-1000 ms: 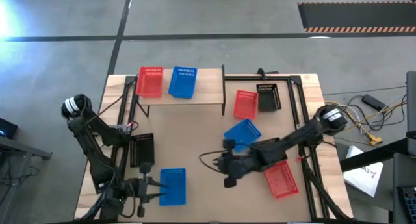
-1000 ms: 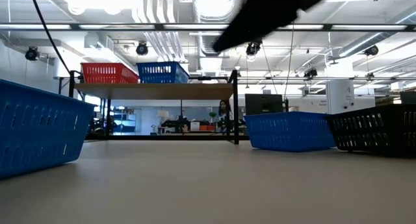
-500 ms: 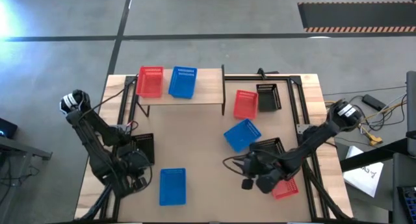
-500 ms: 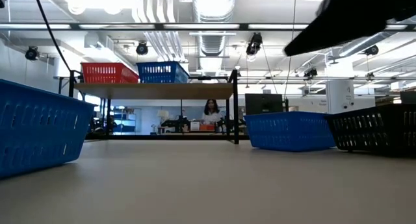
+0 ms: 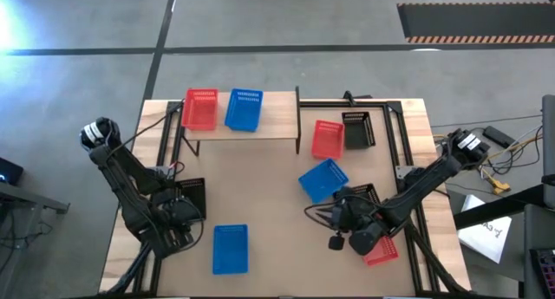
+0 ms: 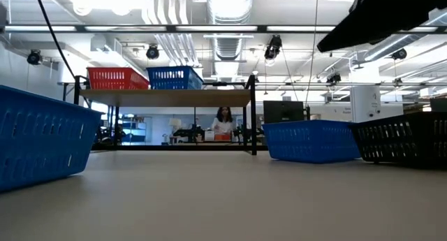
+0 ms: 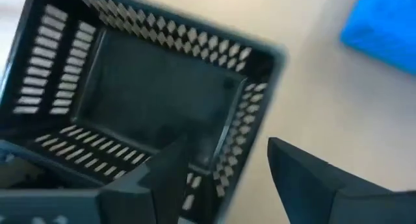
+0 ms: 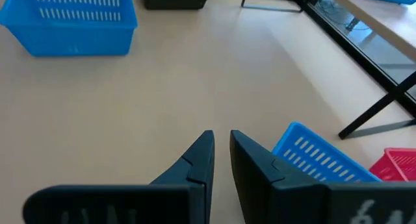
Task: Stack baskets on shelf by color
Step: Put the left black bin on the shelf
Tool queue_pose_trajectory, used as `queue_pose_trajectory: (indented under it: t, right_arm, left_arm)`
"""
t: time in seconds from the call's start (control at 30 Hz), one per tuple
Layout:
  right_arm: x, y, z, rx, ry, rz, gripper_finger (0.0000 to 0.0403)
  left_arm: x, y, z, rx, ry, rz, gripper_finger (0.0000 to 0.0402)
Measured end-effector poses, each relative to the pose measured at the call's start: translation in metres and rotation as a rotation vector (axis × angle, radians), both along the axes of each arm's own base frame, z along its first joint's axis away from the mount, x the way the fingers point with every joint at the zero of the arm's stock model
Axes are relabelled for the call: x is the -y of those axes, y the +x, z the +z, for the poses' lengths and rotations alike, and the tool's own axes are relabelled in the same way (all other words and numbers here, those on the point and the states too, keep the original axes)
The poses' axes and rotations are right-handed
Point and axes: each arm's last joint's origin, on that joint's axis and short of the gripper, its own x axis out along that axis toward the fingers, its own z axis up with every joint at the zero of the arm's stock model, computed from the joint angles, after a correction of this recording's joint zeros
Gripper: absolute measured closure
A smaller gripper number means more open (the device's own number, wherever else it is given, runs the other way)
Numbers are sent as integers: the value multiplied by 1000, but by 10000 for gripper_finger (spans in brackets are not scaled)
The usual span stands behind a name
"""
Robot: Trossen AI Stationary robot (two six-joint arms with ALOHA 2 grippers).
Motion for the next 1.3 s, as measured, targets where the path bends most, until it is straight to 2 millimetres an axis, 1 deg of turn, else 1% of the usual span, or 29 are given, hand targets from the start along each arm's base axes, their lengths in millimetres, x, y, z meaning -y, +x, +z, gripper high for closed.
queue_pose_trajectory:
  t: [0.1, 0.2, 0.33, 0.43, 0.53, 0.63, 0.73, 0.9, 1.0, 1.07, 1.17, 1.23, 1.3]
  right_arm:
    - [-1, 1, -8, -23, -18, 0, 360]
    - [-1, 2, -13, -37, -29, 0, 360]
    - [-2, 1, -13, -40, -33, 4, 360]
    - [-3, 1, -13, -41, -36, 9, 360]
    - [-3, 1, -13, -42, -40, 12, 360]
    - [-3, 1, -13, -43, -41, 12, 360]
    - [-3, 1, -13, -44, -42, 13, 360]
    - [-4, 0, -13, -44, -41, 19, 360]
    - [-6, -1, -13, -46, -41, 29, 360]
    - [-7, -3, -14, -52, -46, 40, 360]
    - [-10, -8, -10, -52, -47, 61, 360]
    - [-11, -12, -5, -44, -42, 72, 360]
    - [-12, -16, 1, -30, -30, 83, 360]
  left_arm:
    - [-1, -1, -7, -11, 26, 0, 220]
    - [-3, -1, -16, -13, 43, -2, 245]
    - [-3, 0, -25, -9, 41, -3, 280]
    - [-2, 1, -26, -10, 42, -30, 301]
    - [1, 2, -22, 3, 38, -52, 313]
    - [2, 4, -21, 30, 48, -97, 313]
    - [5, 6, -22, 38, 45, -164, 299]
    - [5, 6, -29, 8, 76, -156, 269]
    - [7, 8, -36, -17, 102, -145, 270]
    - [9, 10, -40, -36, 126, -154, 287]
    - [12, 17, -41, -61, 150, -195, 341]
    - [13, 23, -36, -75, 161, -225, 382]
    - [13, 31, -26, -82, 170, -247, 392]
